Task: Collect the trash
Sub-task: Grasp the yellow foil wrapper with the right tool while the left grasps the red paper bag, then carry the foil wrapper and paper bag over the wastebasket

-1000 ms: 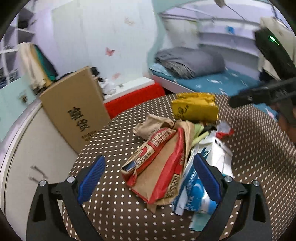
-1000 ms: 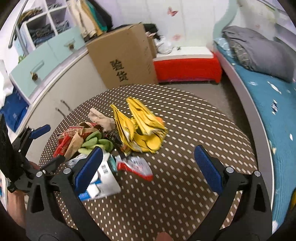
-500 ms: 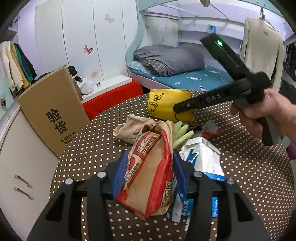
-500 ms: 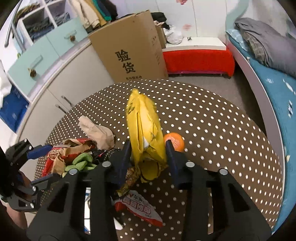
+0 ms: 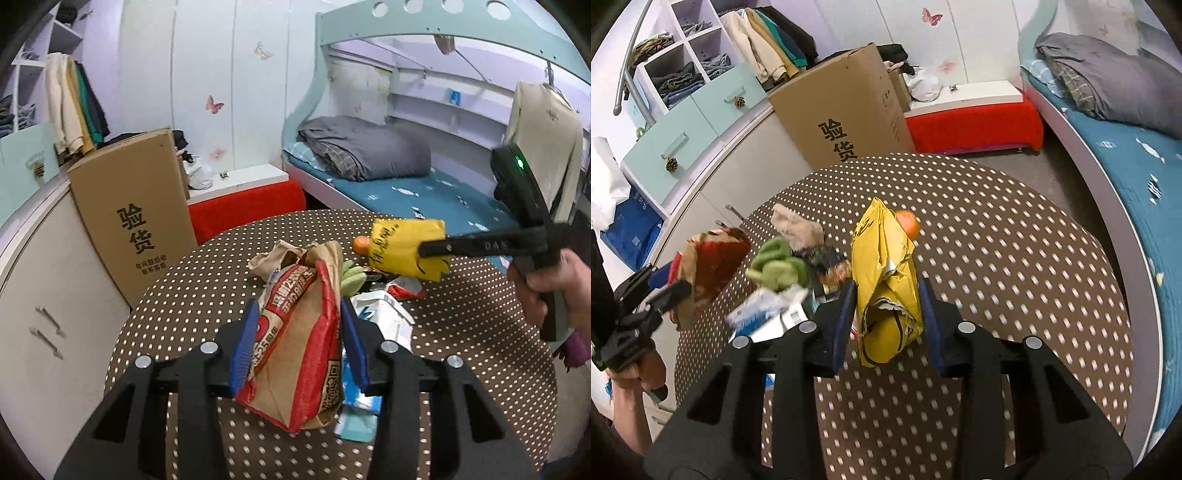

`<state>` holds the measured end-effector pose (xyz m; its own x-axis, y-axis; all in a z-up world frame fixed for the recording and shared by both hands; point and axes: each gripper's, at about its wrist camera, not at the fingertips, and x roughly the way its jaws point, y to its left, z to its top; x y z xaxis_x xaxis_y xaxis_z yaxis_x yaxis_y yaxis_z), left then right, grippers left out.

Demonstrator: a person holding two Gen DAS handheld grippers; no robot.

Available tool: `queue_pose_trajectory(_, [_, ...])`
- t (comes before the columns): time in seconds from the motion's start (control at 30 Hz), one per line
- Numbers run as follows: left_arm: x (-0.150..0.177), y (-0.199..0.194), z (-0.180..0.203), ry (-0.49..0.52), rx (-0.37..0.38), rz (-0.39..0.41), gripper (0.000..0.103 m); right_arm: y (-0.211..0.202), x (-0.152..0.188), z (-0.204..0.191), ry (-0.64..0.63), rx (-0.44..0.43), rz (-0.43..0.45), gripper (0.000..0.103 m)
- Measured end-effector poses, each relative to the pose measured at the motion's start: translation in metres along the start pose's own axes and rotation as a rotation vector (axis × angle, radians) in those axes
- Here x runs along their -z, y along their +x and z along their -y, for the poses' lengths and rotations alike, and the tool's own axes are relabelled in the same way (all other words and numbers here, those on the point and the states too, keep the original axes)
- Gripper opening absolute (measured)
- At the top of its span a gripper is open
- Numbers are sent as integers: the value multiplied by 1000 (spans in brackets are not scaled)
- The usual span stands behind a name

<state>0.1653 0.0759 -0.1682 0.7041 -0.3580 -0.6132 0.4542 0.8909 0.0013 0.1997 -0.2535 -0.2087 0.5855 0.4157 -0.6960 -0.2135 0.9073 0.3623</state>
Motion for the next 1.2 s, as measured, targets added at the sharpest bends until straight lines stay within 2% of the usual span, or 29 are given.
queue_pose_trajectory(0.23, [-6,-21,28,-31,-23,21,43,-25,19,11,23,-7,28,32])
queue_pose_trajectory(0.5, [-29,-30,74,-34,20,56,43,-74,28,34,54,-16,114,32])
queue_pose_trajectory(0.93, [-71,0,149,-87,85,31,43,-152,34,87,107,24,260,32])
queue_pose_trajectory(1.2, [-97,22,200,-66,150,23,43,-201,45,135,171,91,344,32])
